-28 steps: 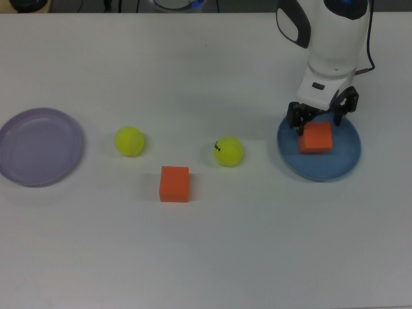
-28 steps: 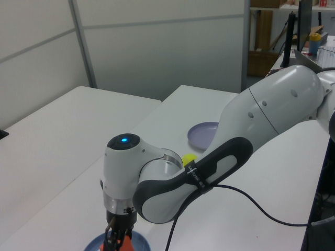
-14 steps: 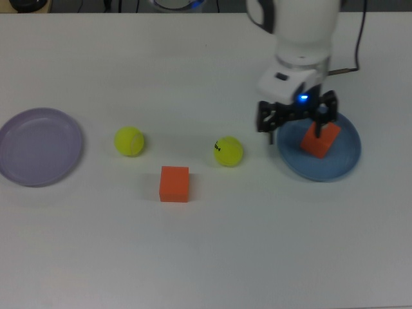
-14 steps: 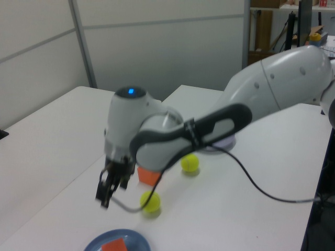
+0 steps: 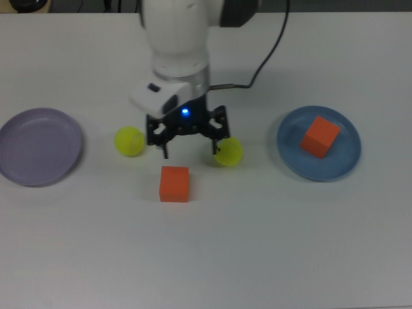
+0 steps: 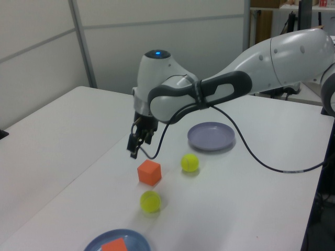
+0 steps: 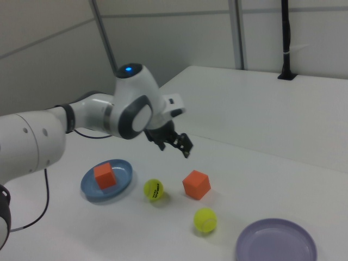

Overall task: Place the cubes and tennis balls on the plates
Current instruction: 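Move the open gripper to the second orange cube and lower, then grasp the second orange cube and lift it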

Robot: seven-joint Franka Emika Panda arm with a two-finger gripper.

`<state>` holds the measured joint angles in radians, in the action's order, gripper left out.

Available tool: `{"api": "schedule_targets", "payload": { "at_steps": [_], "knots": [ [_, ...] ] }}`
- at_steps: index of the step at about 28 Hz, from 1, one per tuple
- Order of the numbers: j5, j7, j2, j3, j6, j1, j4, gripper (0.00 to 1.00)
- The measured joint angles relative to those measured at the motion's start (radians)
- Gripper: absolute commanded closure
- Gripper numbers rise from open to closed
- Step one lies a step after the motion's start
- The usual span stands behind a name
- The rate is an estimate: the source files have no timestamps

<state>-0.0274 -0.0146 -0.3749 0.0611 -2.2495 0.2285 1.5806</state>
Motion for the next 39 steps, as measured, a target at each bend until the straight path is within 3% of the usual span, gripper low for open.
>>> {"api": "schedule_targets", "payload": {
  "at_steps": [9,32,36,37,39],
  "knots": [
    [-0.013,-0.088,-0.03,0.0,0.001,-0.067,0.002,0.0],
    [-0.013,-0.114,-0.174,0.018,-0.01,-0.065,-0.002,0.01],
    [-0.013,-0.114,-0.185,0.018,-0.04,-0.065,-0.005,0.2],
    [-0.013,-0.114,-0.187,0.018,-0.043,-0.065,-0.005,0.4],
    [-0.013,-0.115,-0.192,0.018,-0.048,-0.065,-0.006,0.69]
  ]
}}
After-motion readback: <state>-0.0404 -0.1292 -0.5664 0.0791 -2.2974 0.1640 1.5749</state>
